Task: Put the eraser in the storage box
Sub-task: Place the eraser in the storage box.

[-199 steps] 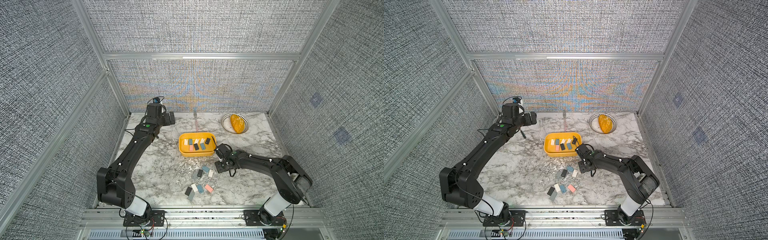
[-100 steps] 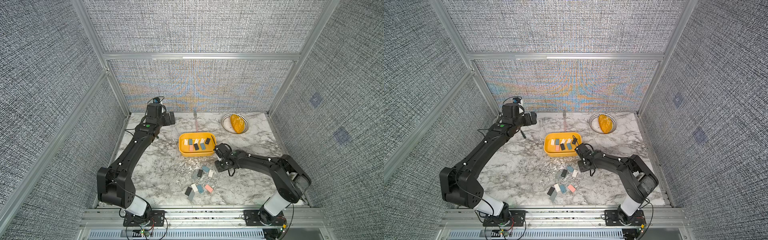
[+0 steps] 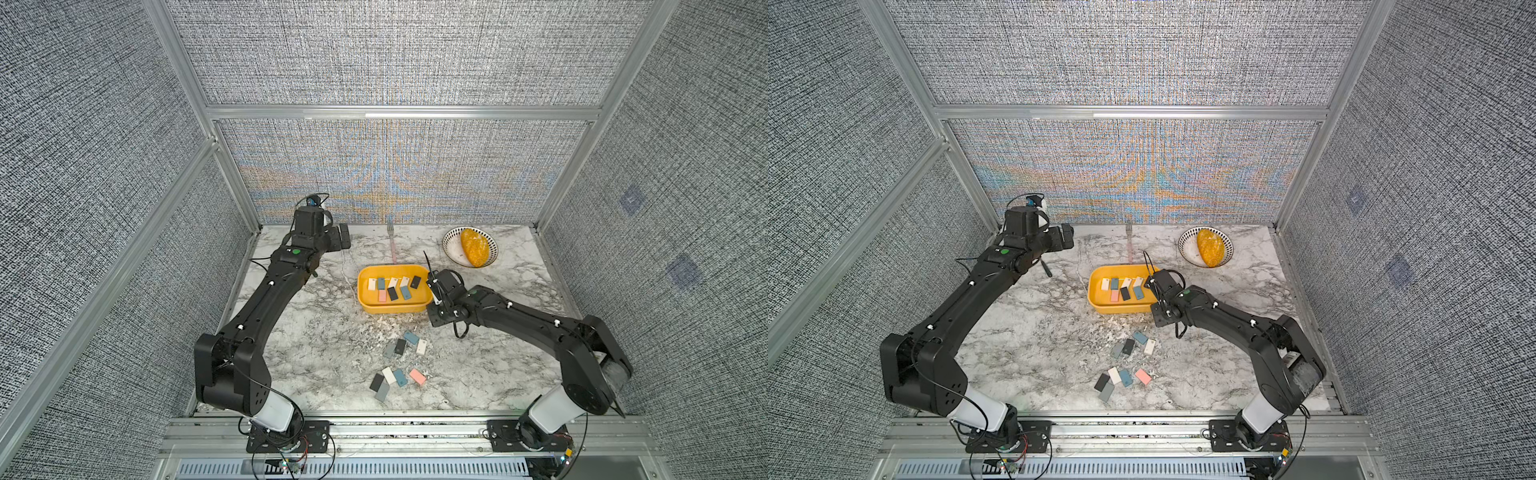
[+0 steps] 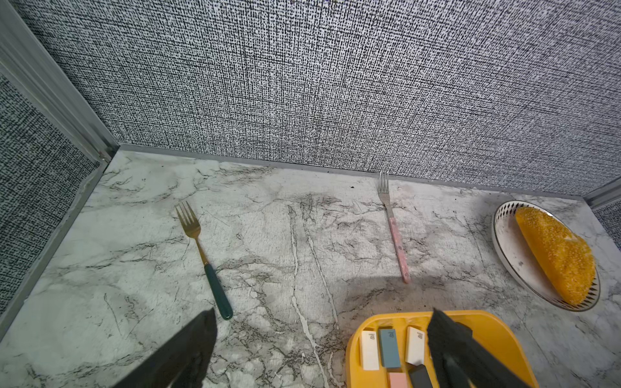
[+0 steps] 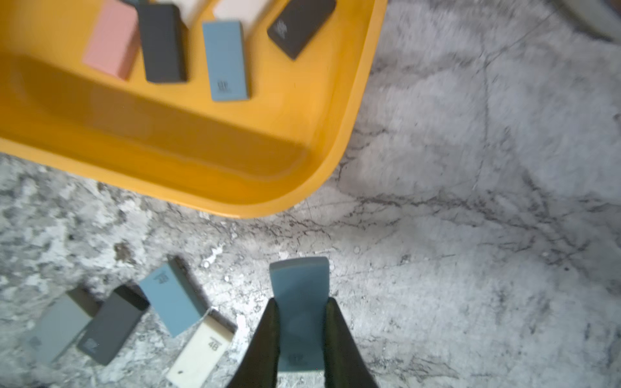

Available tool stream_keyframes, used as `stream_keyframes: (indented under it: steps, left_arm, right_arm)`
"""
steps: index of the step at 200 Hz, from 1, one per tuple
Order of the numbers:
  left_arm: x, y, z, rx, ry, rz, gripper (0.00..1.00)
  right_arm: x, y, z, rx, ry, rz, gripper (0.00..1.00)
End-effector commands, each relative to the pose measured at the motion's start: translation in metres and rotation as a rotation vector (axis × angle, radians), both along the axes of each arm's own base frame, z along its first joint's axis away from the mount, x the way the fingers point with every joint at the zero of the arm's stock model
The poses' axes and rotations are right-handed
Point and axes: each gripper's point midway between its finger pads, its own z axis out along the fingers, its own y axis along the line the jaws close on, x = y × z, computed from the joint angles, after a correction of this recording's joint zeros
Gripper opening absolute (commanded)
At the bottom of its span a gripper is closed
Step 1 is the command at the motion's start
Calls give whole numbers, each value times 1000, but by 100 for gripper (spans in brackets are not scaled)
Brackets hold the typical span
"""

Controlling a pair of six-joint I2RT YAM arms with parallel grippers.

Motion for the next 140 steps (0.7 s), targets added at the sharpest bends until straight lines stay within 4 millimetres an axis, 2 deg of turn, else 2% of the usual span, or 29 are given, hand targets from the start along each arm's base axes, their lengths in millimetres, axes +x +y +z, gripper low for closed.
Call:
stream_keyframes:
  steps: [1, 30, 49, 82, 140]
  left_arm:
    - [4, -1, 6, -12, -26, -2, 100]
    - [4, -2, 7, -14, -27, -4, 100]
    - [4, -2, 8, -15, -28, -5, 100]
    - [5, -2, 10, -17, -33, -7, 100]
    - [7, -2, 8, -11, -29, -7, 100]
  right_arm:
    - [15, 6, 23, 8, -51, -4, 18]
    - [43, 28, 41, 52, -98, 11, 18]
    - [60, 44, 41, 66, -96, 25, 18]
    - [76, 57, 21, 52, -67, 51, 18]
    - [91, 56, -7, 38, -20, 42, 19]
